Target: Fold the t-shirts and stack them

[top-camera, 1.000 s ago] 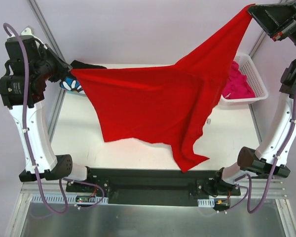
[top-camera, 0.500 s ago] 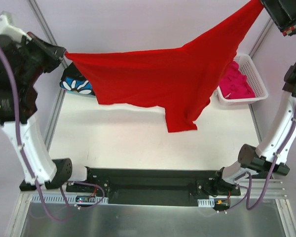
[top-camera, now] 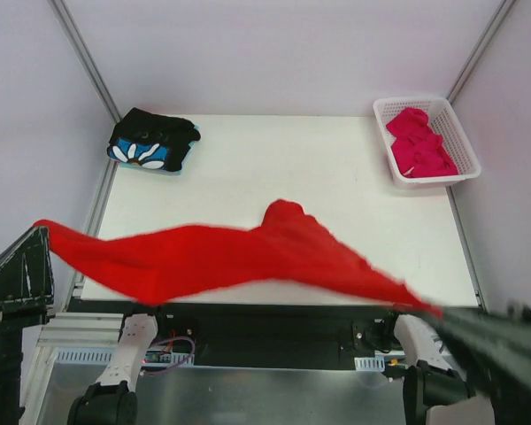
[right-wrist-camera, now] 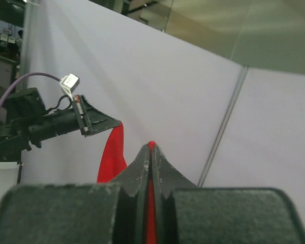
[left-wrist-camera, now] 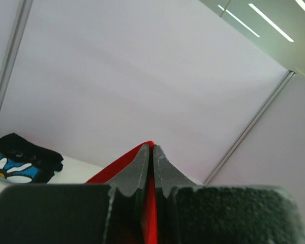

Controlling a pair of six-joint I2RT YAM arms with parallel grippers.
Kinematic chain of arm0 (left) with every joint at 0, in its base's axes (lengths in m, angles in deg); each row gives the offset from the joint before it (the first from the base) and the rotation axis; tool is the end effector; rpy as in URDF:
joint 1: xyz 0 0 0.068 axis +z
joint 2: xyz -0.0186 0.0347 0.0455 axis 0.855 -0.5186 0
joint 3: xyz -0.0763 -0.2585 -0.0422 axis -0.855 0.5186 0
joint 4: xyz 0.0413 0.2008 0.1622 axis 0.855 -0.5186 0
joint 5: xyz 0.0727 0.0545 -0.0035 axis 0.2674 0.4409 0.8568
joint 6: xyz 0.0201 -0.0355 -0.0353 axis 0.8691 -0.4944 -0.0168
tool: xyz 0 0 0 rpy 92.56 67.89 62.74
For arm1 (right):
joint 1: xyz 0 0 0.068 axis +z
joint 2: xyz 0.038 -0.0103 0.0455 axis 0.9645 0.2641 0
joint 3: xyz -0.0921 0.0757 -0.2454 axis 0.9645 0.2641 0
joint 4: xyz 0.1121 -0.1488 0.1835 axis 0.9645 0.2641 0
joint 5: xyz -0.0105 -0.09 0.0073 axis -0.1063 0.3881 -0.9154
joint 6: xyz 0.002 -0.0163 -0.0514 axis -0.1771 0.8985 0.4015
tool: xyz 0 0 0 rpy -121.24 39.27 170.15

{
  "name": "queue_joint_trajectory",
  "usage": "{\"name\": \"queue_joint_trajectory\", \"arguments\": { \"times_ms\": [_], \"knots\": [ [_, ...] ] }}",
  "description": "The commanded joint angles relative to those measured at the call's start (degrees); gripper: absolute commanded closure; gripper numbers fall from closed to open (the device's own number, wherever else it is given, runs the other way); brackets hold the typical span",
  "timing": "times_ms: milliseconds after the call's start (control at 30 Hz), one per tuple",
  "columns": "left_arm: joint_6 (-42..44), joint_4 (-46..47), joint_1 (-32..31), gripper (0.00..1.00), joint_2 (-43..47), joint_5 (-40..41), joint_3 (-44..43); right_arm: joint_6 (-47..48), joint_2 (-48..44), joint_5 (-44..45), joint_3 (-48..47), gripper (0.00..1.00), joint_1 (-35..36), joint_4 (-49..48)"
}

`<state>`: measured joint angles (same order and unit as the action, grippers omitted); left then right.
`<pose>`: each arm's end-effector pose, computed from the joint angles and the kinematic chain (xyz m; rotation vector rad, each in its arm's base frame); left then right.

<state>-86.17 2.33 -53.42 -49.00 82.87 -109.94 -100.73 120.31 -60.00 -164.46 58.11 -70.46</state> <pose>-0.1372 -0.0161 0.5884 -0.2549 0.9899 -0.4876 -0.1332 0.0706 0.6674 -0.8128 0.5803 0.6256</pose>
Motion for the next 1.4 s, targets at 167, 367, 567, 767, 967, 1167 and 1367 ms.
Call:
{"name": "queue_joint_trajectory", "arguments": {
  "times_ms": [167,367,567,767,967,1167,1367],
  "knots": [
    [-0.3,1.8,0.4,1.00,-4.4,2.9,-0.8,19.6,3.9,9.7,-5.5,0.99,13.0,20.1],
    [-0.1,2.9,0.4,1.00,-9.2,4.1,4.1,29.0,6.7,9.3,0.2,1.00,14.7,25.2],
    [-0.5,11.7,0.4,1.00,-15.9,4.1,18.7,37.6,10.6,8.6,11.9,1.00,14.2,24.8],
    [-4.4,22.5,0.3,1.00,-29.0,-1.1,26.2,36.5,20.6,4.9,16.9,0.99,11.0,15.8],
    [-4.8,23.6,-2.8,1.00,-48.0,-4.6,6.9,24.2,36.8,2.3,4.4,1.00,6.4,3.2],
    [-5.7,23.7,-4.3,1.00,-51.4,-7.8,-8.8,6.9,45.7,2.8,-10.9,0.99,3.7,-7.8],
    [-3.7,24.0,-4.2,1.00,-37.7,-6.2,4.4,7.5,33.9,-0.6,6.1,1.00,2.4,-10.9]
  ]
}}
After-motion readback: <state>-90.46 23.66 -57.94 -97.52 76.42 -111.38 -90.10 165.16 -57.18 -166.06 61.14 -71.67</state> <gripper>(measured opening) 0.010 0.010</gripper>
